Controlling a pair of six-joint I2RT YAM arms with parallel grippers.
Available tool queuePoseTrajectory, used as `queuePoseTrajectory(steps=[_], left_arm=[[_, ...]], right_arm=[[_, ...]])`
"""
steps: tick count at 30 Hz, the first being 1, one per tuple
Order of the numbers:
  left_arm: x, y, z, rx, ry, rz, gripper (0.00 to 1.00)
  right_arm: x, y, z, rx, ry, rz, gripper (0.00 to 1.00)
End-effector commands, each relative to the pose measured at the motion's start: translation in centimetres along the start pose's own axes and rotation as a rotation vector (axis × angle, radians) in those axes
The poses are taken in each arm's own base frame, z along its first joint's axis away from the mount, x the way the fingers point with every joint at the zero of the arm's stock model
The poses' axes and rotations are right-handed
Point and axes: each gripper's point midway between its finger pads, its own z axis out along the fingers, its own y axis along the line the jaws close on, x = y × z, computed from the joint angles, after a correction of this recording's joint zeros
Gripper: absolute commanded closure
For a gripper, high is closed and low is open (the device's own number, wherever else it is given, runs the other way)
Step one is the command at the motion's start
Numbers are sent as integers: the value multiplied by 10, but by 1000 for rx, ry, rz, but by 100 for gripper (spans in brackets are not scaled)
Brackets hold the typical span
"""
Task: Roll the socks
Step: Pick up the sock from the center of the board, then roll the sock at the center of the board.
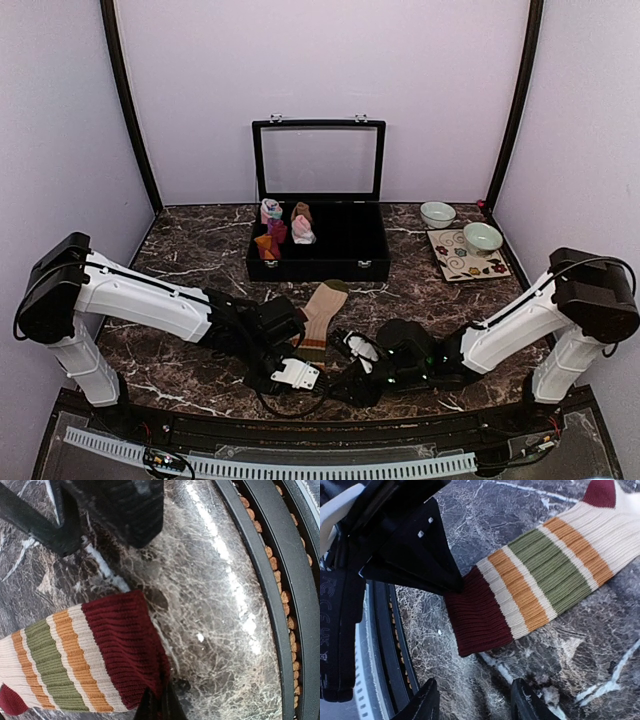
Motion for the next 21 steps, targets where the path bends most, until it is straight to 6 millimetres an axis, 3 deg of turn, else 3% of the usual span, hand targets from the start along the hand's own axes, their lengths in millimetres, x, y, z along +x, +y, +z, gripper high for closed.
queuePoseTrajectory(steps=[1,10,21], left_arm=[[-4,-8,-1,59,-15,-29,100],[-6,7,-20,222,-154,-200,100],[2,6,-9,431,-168,-327,100]], right_arm=[[-10,-2,-5,131,-64,-190,48],[-8,27,-3,214,-133,-463,46],[-17,43,18,240,-151,-604,51]])
